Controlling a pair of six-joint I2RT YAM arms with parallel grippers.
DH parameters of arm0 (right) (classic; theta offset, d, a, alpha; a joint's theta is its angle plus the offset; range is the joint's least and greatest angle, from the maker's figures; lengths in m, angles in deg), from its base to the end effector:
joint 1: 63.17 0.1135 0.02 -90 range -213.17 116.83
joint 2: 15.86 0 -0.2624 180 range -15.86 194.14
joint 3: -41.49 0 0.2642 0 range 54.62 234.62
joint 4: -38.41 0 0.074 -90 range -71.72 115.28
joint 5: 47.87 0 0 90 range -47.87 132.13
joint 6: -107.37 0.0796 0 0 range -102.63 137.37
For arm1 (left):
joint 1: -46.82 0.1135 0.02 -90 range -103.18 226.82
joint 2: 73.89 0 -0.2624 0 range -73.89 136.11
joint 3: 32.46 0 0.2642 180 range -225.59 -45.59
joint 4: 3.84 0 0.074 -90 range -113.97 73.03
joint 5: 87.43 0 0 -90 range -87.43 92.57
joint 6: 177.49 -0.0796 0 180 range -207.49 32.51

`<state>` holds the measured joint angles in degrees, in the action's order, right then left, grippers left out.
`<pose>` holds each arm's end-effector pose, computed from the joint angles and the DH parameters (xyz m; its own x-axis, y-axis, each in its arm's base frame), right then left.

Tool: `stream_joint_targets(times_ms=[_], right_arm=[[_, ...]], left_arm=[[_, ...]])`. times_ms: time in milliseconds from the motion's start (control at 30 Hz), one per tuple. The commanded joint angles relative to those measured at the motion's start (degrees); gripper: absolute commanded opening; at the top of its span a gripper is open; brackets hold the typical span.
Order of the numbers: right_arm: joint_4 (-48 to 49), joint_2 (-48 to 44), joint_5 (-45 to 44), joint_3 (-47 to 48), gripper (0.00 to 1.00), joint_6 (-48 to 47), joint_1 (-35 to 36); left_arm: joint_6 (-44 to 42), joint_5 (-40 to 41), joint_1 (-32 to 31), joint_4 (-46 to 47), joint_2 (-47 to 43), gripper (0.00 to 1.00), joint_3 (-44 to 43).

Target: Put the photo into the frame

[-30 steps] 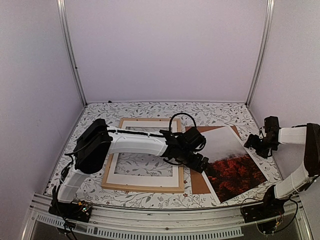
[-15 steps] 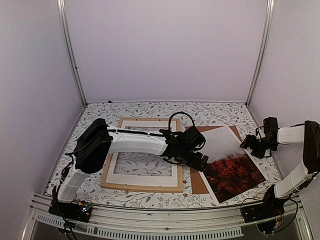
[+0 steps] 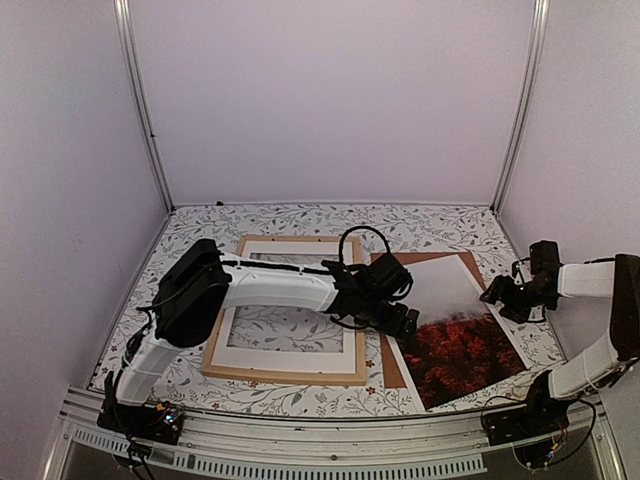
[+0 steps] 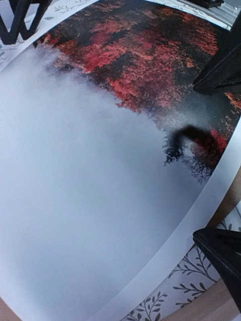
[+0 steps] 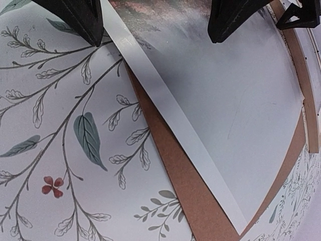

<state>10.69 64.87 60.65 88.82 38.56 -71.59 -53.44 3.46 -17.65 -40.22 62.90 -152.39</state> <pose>0.2713 -0.0146 0.0961 -0.8123 0.4667 -0.3498 0.3011 0.8492 0.4339 0.2407 -0.5012 0.0935 -0.7890 0.3530 -0.5028 0.5509 0.7688 -0.3248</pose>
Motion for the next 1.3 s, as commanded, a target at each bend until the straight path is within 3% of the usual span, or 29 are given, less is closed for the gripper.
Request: stream_joint_targets(times_ms=[0,567,1033,1267], right_arm=[[-0.77,-2.95,2.88,-1.51,0.74,1.21,-0.19],[-0.75,-5.29,4.75,-3.70,0.59,1.93,-0.09],[0.42,-2.30,-0.95,-2.39,0.57,1.19,-0.06],[0.40,-2.45,0.29,-2.59,0.45,0.80,-0.01]], left_arm=[[0.99,-1.44,0.57,-2.05,3.63,0.94,0.24],[1.15,-1.04,2.71,0.40,1.11,0.94,4.49],[0.80,0.52,3.55,0.66,0.24,0.94,5.33],[0.74,0.52,3.80,0.77,0.05,0.94,5.73]])
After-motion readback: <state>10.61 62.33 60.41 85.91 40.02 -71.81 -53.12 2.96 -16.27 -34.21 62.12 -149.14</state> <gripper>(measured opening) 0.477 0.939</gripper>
